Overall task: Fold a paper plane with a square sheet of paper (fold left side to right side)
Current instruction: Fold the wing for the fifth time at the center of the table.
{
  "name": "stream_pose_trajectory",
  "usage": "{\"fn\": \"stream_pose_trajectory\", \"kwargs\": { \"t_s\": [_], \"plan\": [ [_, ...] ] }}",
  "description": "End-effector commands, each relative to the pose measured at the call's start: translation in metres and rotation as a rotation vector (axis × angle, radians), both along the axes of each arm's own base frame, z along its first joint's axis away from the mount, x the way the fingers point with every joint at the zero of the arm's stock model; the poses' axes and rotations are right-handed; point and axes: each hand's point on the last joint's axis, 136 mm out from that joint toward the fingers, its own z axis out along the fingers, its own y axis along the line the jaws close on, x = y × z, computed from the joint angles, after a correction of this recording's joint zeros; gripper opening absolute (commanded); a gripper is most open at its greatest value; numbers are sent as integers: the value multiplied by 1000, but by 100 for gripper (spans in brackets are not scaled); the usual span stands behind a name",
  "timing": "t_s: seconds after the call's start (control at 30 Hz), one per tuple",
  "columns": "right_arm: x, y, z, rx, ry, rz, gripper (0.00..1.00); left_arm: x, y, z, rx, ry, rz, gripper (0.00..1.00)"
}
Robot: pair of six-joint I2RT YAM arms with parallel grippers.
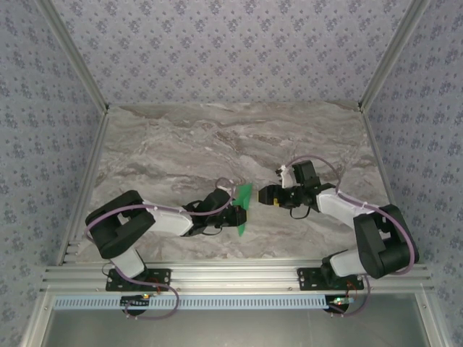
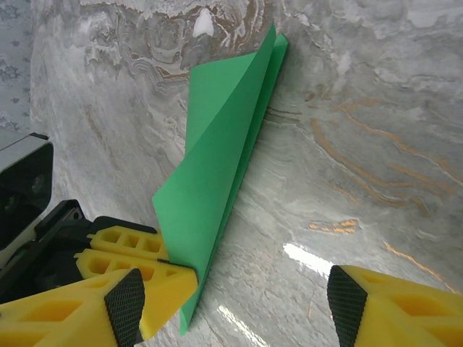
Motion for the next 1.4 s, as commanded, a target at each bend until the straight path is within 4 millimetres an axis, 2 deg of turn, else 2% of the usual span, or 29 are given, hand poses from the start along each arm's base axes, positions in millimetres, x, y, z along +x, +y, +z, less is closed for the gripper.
{"fn": "stream_pose_trajectory", "kwargs": {
  "t_s": [0.0,0.4,1.0,1.37],
  "plan": [
    [3,11,2,55,1,-1,71,2,-5,23,-122,-12,-5,7],
    [3,35,-8,32,9,26,66,-2,10,24,-174,-1,1,7],
    [11,62,-22,15,31,-8,58,1,21,18,-183,9,15,6],
    [11,63,-37,-47,71,-28,55,3,24,15,-179,13,24,6]
  ]
}}
